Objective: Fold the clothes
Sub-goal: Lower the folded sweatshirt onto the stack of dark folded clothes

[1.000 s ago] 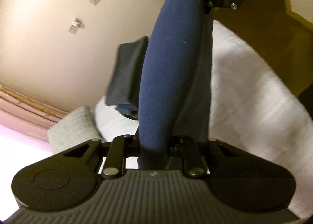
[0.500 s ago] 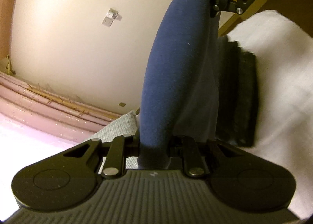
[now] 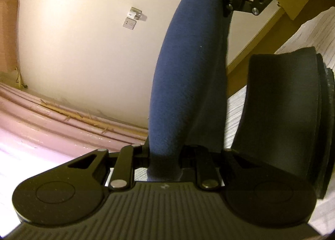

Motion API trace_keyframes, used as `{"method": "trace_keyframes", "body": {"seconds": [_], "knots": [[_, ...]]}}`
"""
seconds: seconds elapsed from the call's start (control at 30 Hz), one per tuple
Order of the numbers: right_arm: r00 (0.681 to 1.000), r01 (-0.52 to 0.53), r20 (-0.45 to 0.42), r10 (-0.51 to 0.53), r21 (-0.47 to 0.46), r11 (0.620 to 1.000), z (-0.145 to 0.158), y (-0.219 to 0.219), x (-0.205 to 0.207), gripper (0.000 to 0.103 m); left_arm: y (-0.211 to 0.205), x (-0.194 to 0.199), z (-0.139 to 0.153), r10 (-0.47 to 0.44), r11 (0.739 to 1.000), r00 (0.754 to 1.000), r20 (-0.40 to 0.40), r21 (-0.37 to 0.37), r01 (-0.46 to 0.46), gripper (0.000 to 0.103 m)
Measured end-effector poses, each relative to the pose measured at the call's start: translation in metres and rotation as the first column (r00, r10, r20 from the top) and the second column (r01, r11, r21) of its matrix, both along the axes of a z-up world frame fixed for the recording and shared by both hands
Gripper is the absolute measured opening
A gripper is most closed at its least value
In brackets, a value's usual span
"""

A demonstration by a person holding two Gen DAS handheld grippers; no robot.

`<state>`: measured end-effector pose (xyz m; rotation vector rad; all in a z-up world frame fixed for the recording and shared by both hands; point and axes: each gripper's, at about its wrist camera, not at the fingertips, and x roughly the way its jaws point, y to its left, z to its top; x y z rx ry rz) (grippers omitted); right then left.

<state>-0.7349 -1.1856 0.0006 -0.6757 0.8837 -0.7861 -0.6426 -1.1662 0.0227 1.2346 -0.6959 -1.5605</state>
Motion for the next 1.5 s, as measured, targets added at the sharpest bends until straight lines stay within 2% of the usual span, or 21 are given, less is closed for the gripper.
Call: {"method": "trace_keyframes", "body": {"seconds": [0.03,0.1,0.2,0.27,0.37,0.57,0.67,0.77,0.83,0.9,0.93,1.0,1.07,1.13,1.33,1.4,1.47,1.5], "knots": [[1.000,-0.001,-0.028,0.003,0.042,0.999,-0.021,0.001,0.000,0.034,-0.003,-0.001,-0.017,-0.008,1.000,1.000,-0.001,0.017,0.008,0.018],[0.996,-0.009,-0.082,0.018,0.112,0.994,-0.056,0.006,-0.002,0.034,-0.006,-0.008,-0.067,-0.022,0.994,0.999,0.024,0.105,0.019,0.019],[0.996,-0.011,-0.092,0.021,0.110,0.994,-0.074,0.017,-0.008,0.037,-0.002,-0.018,-0.130,-0.033,0.971,0.998,0.060,0.239,0.018,0.020],[0.996,-0.015,-0.086,0.024,0.105,0.994,-0.076,0.021,-0.014,0.042,0.006,-0.020,-0.146,-0.036,0.971,0.998,0.060,0.237,0.021,0.020],[0.995,-0.025,-0.093,0.034,0.095,0.995,-0.075,0.027,-0.023,0.044,0.008,-0.016,-0.145,-0.030,0.974,0.999,0.023,0.226,0.024,0.022],[0.995,-0.002,-0.104,0.014,0.108,0.994,-0.079,0.029,-0.016,0.043,-0.002,-0.016,-0.136,-0.070,0.972,0.997,0.032,0.229,0.061,0.020],[0.997,-0.018,-0.072,0.021,0.036,0.999,-0.067,0.026,-0.009,0.040,0.007,-0.002,-0.144,-0.077,0.976,0.995,0.058,0.209,0.063,0.018],[0.999,-0.036,-0.007,0.036,-0.041,0.999,-0.047,0.023,-0.005,0.040,0.003,0.007,-0.125,-0.043,0.993,0.996,0.073,0.113,0.034,0.018],[0.999,-0.043,-0.014,0.043,-0.014,0.999,-0.053,0.024,-0.004,0.040,0.005,0.013,-0.116,-0.021,0.998,0.998,0.065,0.054,0.017,0.018],[0.996,-0.051,-0.077,0.055,0.053,0.997,-0.075,0.027,-0.005,0.040,0.009,0.017,-0.114,-0.004,1.000,0.999,0.050,0.015,0.003,0.017],[0.992,-0.051,-0.113,0.060,0.084,0.995,-0.086,0.030,-0.006,0.040,0.011,0.016,-0.123,-0.007,0.999,0.999,0.052,0.048,0.004,0.017],[0.986,-0.053,-0.152,0.066,0.087,0.995,-0.100,0.039,-0.010,0.042,0.016,0.012,-0.152,-0.034,0.986,0.996,0.079,0.164,0.021,0.019],[0.988,-0.042,-0.146,0.055,0.085,0.995,-0.100,0.044,-0.015,0.048,0.024,0.007,-0.178,-0.067,0.975,0.991,0.119,0.218,0.039,0.021],[0.991,-0.023,-0.132,0.036,0.093,0.995,-0.094,0.046,-0.021,0.051,0.031,0.005,-0.185,-0.067,0.982,0.989,0.135,0.183,0.041,0.021],[0.994,0.023,-0.107,-0.012,0.100,0.995,-0.083,0.060,-0.037,0.053,0.035,0.020,-0.171,-0.018,0.979,0.996,0.084,0.205,0.000,0.026],[0.995,0.051,-0.092,-0.039,0.128,0.990,-0.083,0.058,-0.036,0.053,0.041,0.024,-0.167,-0.008,0.979,0.998,0.068,0.205,-0.006,0.028],[0.994,0.069,-0.090,-0.056,0.152,0.986,-0.085,0.057,-0.034,0.049,0.041,0.027,-0.165,-0.002,0.977,0.998,0.057,0.212,-0.011,0.027],[0.994,0.077,-0.091,-0.063,0.163,0.984,-0.086,0.057,-0.033,0.045,0.040,0.028,-0.164,0.000,0.976,0.999,0.054,0.219,-0.012,0.021]]}}
